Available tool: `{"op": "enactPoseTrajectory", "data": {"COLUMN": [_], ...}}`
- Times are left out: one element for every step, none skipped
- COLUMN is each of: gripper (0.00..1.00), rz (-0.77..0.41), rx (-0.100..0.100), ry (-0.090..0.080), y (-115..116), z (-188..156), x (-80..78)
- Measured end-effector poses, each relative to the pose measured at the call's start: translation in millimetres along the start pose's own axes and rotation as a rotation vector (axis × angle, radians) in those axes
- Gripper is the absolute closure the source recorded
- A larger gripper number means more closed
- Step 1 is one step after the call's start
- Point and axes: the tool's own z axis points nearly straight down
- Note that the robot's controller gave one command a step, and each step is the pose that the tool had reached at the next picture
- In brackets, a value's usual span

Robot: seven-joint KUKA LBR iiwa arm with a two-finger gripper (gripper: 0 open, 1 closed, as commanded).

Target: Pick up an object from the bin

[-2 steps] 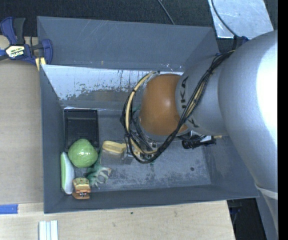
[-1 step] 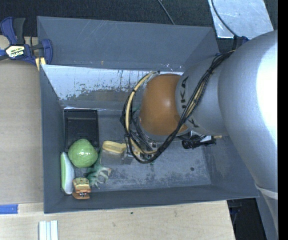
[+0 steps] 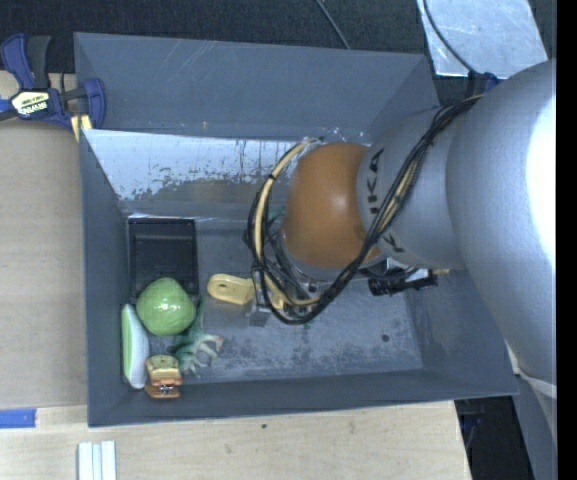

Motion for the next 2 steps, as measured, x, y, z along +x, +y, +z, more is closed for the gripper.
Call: {"op": "enactPoseTrajectory", "data": {"gripper": [1.00, 1.00], "rz": [-0.001, -0.002], "rx": [-0.001, -0.001], "ry": [-0.002, -0.003], "y": [0.4, 0.8], "z": [-31.2, -53.8], "x": [-1.4, -2.0]}}
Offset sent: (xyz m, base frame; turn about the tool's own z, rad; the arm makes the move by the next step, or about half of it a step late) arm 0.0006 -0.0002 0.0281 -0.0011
